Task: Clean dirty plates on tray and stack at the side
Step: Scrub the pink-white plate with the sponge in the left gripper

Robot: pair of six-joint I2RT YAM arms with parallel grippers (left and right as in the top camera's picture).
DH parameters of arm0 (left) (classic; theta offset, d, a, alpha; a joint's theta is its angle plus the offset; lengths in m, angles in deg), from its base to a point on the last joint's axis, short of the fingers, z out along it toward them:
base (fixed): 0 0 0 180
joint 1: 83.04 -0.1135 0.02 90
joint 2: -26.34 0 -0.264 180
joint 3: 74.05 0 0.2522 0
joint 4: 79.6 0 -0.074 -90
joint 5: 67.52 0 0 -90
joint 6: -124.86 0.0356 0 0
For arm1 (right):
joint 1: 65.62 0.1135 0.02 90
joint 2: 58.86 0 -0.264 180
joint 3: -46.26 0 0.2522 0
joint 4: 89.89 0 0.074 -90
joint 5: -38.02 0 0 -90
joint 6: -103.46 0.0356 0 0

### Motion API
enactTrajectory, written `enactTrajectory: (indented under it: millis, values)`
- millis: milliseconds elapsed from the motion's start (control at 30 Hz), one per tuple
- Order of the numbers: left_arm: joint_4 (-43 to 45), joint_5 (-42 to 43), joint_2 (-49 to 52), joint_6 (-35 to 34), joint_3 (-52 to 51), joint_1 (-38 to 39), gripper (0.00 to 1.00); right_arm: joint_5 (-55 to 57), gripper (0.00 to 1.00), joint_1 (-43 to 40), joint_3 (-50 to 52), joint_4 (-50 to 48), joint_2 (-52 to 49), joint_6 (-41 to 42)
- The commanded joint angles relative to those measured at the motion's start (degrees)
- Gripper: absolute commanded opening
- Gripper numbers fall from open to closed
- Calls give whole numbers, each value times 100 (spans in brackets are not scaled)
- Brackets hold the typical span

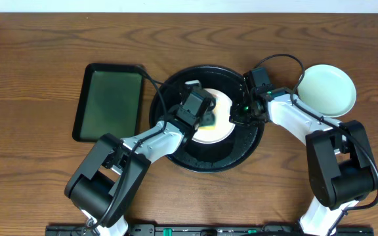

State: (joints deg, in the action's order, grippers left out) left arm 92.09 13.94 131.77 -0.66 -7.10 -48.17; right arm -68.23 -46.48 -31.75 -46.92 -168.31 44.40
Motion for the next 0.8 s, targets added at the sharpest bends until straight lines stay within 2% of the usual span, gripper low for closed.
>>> enactTrajectory:
  millis: [0,133,300,433,633,767]
  values:
    - [-332,-2100,164,472,-153,-168,8,389,1,90,94,79,-190,-125]
    - [-369,-2706,-55,800,-153,-168,7,444,2,90,94,98,-190,-127]
    - [-372,-2758,-424,804,-153,-160,7,444,2,90,94,98,-190,-127]
    - [-367,-1615,-780,575,-153,-157,7,444,2,90,94,92,-190,-125]
    - [-48,811,-796,-603,-153,-136,7,444,2,90,94,57,-190,-122]
    - [282,1182,-492,-723,-153,0,7,442,2,92,94,35,-190,-122]
